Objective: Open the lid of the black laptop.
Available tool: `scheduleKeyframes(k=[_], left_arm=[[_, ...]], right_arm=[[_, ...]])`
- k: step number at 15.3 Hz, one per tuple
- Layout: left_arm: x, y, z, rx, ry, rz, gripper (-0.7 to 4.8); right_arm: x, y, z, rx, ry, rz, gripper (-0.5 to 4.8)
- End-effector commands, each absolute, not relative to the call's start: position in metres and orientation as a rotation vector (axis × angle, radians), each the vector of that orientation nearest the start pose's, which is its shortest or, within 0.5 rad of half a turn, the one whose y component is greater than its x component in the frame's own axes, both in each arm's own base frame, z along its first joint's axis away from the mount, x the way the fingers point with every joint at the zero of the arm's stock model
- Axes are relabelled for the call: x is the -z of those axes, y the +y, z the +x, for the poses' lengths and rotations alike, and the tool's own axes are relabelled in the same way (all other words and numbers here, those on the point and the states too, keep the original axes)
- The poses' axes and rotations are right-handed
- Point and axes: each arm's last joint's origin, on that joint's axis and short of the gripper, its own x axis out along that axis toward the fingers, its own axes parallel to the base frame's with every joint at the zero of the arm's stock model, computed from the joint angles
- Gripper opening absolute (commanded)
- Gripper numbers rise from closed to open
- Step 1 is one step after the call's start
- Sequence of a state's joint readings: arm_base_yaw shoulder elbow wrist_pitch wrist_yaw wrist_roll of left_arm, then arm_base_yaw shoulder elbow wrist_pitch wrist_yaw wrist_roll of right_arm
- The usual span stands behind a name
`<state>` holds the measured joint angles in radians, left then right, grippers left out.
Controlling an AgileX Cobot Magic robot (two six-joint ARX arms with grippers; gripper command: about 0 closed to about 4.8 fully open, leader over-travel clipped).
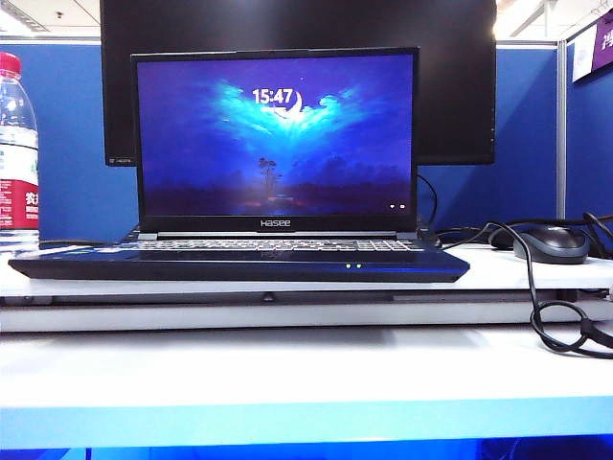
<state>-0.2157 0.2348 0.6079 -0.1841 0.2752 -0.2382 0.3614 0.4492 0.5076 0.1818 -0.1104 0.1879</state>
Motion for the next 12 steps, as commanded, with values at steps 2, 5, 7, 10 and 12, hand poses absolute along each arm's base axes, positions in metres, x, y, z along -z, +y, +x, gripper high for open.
scheduleKeyframes(k=[2, 5, 7, 10, 12], left_arm=[[-0.317, -0.02, 0.056, 0.499, -0.02, -0.255, -0.04], [-0.309, -0.02, 0.056, 0.489, 0.058, -0.257, -0.04], [-0.308, -0.02, 0.056, 0.487, 0.069, -0.257, -0.04], [-0.303, -0.013, 0.036, 0.39, 0.0, -0.105, -0.03], [-0.282, -0.004, 0.033, 0.179, -0.009, -0.127, -0.03]], right_arm=[[-0.302, 0.041, 0.095, -0.523, -0.057, 0.197, -0.01], [-0.29, 0.039, 0.091, -0.512, 0.071, 0.184, -0.01], [-0.282, 0.039, 0.09, -0.503, 0.15, 0.175, -0.01], [-0.278, 0.039, 0.09, -0.498, 0.19, 0.17, -0.01], [-0.278, 0.039, 0.089, -0.501, 0.19, 0.171, -0.01]])
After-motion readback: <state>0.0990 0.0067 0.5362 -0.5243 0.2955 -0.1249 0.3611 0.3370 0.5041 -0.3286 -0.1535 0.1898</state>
